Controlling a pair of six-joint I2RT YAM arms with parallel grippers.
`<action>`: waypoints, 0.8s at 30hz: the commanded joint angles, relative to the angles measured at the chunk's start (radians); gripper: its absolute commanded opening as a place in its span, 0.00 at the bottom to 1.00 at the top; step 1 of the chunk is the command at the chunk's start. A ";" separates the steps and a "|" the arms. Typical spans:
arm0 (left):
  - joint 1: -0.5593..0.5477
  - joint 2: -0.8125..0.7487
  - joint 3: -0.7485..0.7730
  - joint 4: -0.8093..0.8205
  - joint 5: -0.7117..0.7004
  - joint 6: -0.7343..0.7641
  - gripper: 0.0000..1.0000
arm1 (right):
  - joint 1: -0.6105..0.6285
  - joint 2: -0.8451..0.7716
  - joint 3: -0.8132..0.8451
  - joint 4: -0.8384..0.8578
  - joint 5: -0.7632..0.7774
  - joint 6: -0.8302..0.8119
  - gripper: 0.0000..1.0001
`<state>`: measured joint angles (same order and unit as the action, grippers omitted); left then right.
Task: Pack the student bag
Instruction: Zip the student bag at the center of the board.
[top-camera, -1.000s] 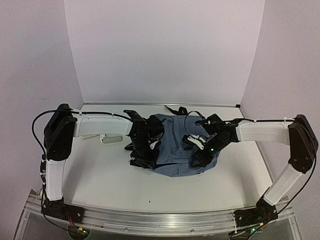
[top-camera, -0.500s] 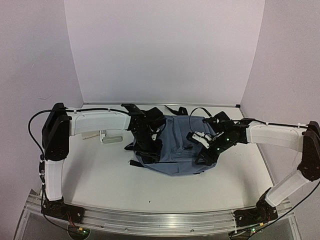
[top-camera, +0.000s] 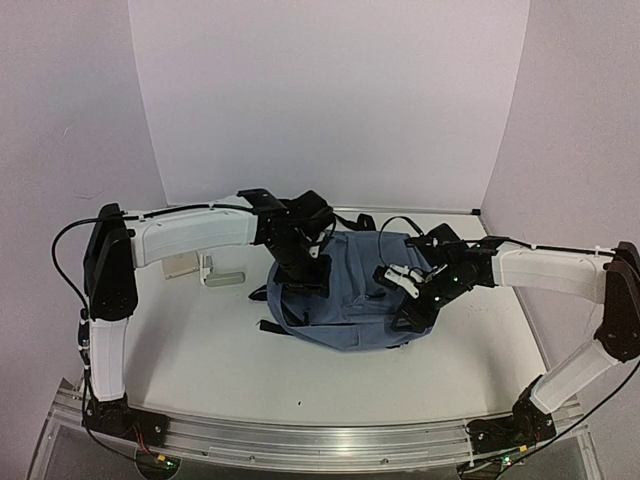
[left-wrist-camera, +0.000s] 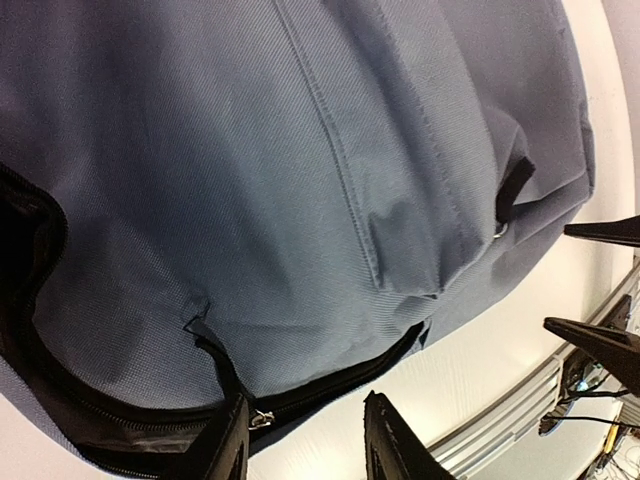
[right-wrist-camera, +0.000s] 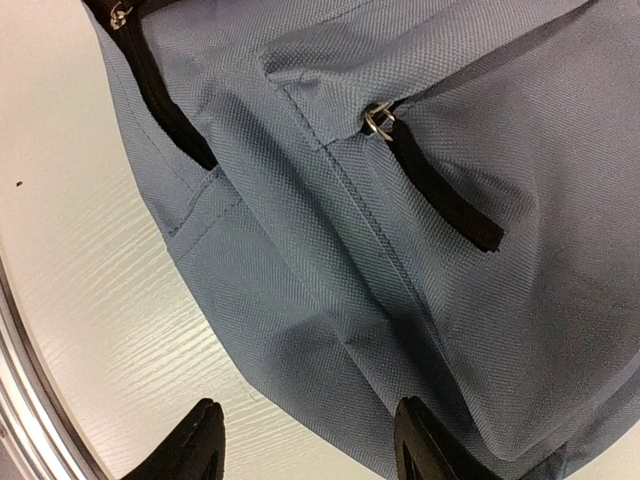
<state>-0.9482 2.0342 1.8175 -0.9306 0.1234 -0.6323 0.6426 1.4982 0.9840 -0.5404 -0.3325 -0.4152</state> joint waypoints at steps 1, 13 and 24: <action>-0.002 0.003 0.076 -0.050 -0.026 0.015 0.41 | -0.001 0.011 0.040 -0.007 -0.008 -0.011 0.57; 0.003 0.160 0.093 -0.189 0.034 -0.021 0.46 | -0.001 0.031 0.036 0.006 0.010 -0.022 0.58; 0.003 0.216 0.106 -0.226 0.061 -0.025 0.40 | -0.001 0.069 0.009 0.043 0.147 -0.043 0.60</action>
<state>-0.9480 2.2269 1.9038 -1.1109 0.1586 -0.6563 0.6426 1.5520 0.9909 -0.5212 -0.2568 -0.4426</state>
